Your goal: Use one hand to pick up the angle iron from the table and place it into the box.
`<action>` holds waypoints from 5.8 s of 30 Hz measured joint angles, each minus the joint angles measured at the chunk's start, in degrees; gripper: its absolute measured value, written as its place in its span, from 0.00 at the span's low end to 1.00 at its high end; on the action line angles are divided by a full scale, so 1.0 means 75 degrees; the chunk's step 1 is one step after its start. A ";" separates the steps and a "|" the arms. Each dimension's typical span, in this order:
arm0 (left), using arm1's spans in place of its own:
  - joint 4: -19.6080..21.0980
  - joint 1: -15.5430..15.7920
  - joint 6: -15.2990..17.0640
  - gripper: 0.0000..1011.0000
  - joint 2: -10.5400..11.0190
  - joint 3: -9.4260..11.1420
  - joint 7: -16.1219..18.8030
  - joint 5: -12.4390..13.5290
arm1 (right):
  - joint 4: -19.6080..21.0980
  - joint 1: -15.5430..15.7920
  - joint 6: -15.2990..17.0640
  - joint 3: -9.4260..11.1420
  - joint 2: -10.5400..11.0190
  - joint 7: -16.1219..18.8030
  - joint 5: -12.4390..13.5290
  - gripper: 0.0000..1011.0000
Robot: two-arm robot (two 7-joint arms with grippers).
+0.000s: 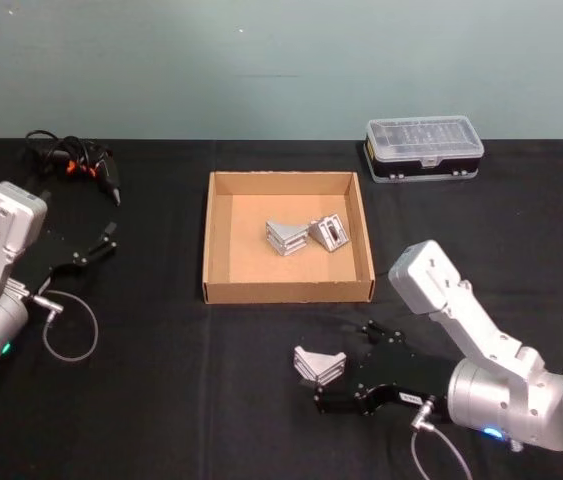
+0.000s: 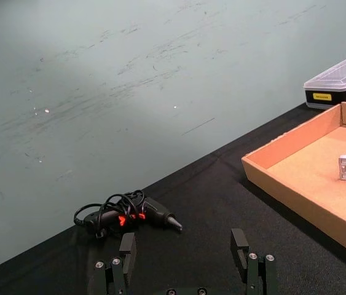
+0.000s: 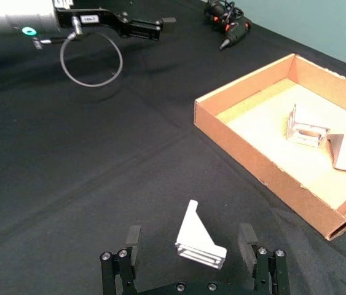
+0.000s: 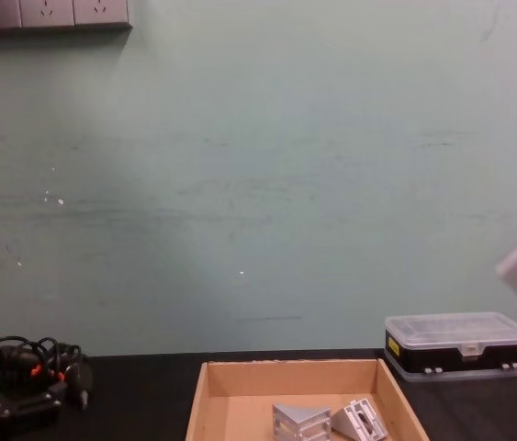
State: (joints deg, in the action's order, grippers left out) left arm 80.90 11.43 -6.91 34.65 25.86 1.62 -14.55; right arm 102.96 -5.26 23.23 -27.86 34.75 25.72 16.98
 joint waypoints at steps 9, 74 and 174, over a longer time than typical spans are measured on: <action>0.0000 0.0000 0.0000 1.00 0.0000 0.0000 0.0000 0.0000 | -0.0469 -0.0243 0.0120 -0.0109 -0.0338 -0.0092 -0.0199 0.99; 0.0000 0.0000 0.0000 1.00 0.0000 0.0000 0.0000 0.0000 | -0.0459 -0.0378 -0.0026 0.0021 -0.0551 0.0048 -0.0271 0.50; 0.0000 0.0000 0.0000 1.00 0.0000 0.0000 0.0000 0.0000 | -0.6071 -0.4387 -0.0951 -0.0149 -0.3115 -0.0238 -0.0762 0.99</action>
State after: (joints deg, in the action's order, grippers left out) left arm 80.90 11.43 -6.91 34.65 25.86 1.62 -14.55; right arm 57.42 -38.17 16.09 -28.98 11.39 23.93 11.27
